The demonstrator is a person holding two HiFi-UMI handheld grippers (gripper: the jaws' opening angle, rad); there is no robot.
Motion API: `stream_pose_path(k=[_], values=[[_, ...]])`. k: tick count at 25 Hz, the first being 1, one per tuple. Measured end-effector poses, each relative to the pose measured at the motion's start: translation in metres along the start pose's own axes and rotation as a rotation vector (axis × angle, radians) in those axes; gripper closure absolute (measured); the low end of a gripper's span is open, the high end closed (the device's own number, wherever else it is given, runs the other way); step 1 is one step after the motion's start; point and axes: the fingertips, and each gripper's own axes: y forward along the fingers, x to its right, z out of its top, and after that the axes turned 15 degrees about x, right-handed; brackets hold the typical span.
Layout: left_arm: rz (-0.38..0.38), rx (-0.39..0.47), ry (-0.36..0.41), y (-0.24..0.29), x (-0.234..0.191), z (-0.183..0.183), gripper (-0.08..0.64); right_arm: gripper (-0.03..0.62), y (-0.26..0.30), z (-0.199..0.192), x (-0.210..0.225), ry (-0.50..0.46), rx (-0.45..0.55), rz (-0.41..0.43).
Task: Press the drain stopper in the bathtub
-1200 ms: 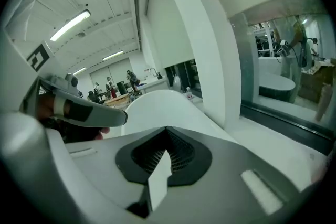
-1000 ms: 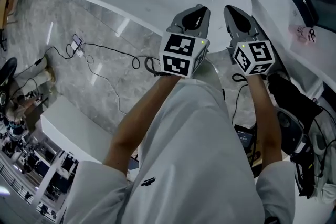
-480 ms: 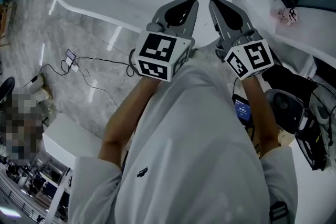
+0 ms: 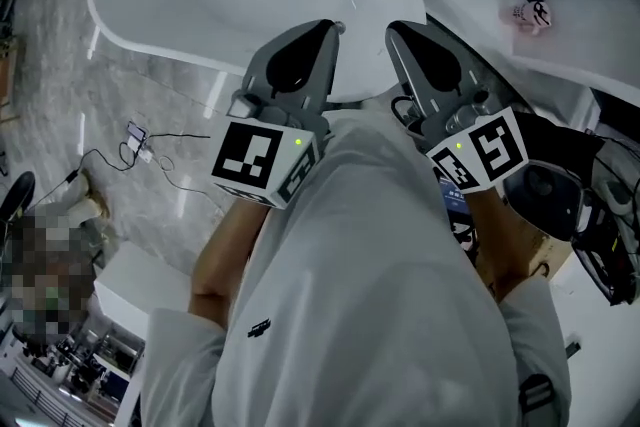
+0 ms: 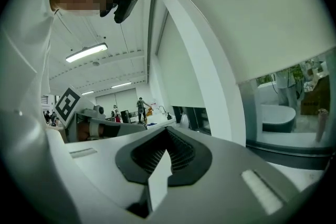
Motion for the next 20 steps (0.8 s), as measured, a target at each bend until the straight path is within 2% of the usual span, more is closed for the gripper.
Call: stream_pose_path(k=[5, 10, 16, 20], values=[[0.013, -0.003, 0.033, -0.016, -0.002, 0.004, 0.557, 0.589, -0.007, 0.0, -0.021, 0.023, 0.009, -0.031], [0.052, -0.021, 0.026, -0.025, -0.012, -0.003, 0.557, 0.589, -0.01, -0.003, -0.039, 0.004, 0.009, -0.056], [0.026, -0.072, 0.052, -0.032, 0.0, -0.023, 0.557, 0.589, 0.0, -0.006, -0.066, -0.017, 0.011, 0.003], [0.02, -0.073, 0.077, -0.031, 0.006, -0.024, 0.557, 0.592, -0.004, -0.012, -0.073, -0.019, -0.015, 0.022]])
